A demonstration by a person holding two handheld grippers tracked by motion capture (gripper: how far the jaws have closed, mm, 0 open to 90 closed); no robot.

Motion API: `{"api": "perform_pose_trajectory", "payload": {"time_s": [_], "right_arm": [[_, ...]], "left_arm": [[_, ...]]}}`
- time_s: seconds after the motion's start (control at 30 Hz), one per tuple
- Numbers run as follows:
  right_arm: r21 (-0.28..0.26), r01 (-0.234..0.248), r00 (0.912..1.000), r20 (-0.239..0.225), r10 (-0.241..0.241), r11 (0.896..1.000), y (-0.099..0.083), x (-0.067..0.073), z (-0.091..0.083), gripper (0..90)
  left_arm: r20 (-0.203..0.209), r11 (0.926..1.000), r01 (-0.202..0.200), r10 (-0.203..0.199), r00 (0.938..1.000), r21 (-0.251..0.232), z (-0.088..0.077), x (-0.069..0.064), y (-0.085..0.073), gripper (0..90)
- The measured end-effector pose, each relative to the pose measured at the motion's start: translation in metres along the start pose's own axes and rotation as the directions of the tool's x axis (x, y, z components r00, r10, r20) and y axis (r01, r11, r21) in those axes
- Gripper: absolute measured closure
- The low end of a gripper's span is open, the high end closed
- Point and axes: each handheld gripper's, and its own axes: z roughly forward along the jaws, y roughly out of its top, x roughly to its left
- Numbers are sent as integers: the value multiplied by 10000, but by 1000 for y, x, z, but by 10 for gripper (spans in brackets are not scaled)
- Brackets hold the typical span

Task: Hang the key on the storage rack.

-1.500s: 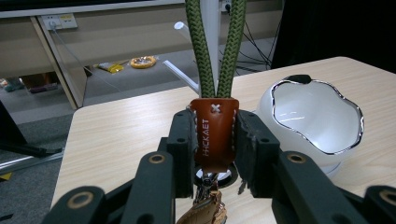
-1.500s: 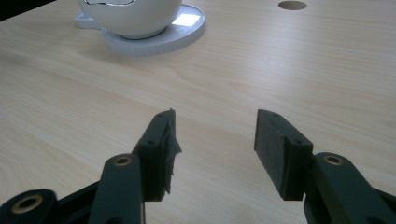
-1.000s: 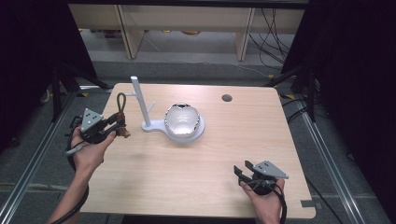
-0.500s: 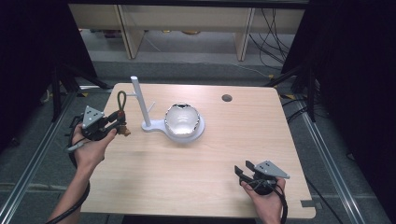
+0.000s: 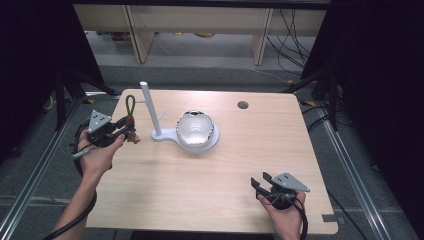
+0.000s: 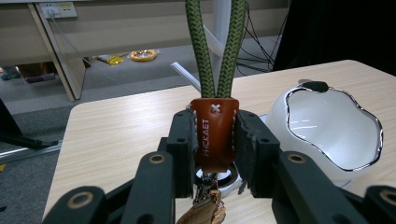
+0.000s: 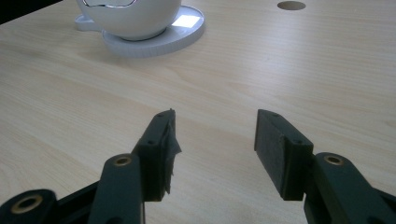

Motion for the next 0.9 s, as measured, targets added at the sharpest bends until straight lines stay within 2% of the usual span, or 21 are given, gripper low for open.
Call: {"api": "perform_pose_trajectory", "payload": {"time_s": [0.13,0.17,0.2,0.23,0.27,0.43,0.47,0.5,0.57,0.63,0.67,0.7,0.77,0.8,0.9], "right_arm": [[-3,30,10000,28,-30,10000,0,-1,-1,494],[-159,2,10000,-46,-3,9999,-1,-1,1,494],[-20,-139,9999,55,139,9999,0,0,-1,494],[-68,-106,9999,55,106,9999,0,0,-2,494],[-164,190,9997,152,-188,9997,0,-2,-2,494],[-104,204,9997,124,-203,9997,0,-2,-2,494],[-130,159,9998,77,-158,9998,0,-1,-2,494],[15,-263,9997,19,263,9997,0,2,-2,494],[21,-159,9998,95,159,9999,0,1,-2,494],[86,-345,9994,57,345,9994,0,2,-4,494],[-15,-110,9999,115,110,9999,0,1,-2,494],[103,-369,9993,60,369,9993,0,3,-4,494],[17,-319,9995,10,319,9995,0,3,-2,493],[-86,66,10000,14,-66,9999,0,-1,-1,493],[-88,61,10000,5,-61,9999,0,0,-1,494]], "left_arm": [[8,10000,21,-21,10000,20,4,-1,0,680],[7,10000,9,-9,10000,28,4,-1,0,680],[0,10000,18,-18,10000,23,4,-1,0,680],[-26,10000,33,-33,10000,31,5,-2,1,680],[-30,10000,21,-21,10000,44,5,-1,1,680],[-60,9999,51,-51,10000,90,8,0,2,680],[-55,9999,60,-60,10000,110,9,1,3,680],[-55,9999,35,-34,10000,145,10,1,3,680],[-64,9999,70,-69,10000,151,12,2,3,680],[-72,9998,76,-75,9999,204,13,2,3,680],[-71,9998,78,-76,9999,194,14,3,3,680],[-89,9998,102,-100,9999,198,14,3,3,680],[-99,9997,117,-115,9999,207,15,3,4,680],[-89,9997,96,-94,9999,232,15,3,4,680],[-90,9995,119,-116,9999,295,17,4,3,680]]}}
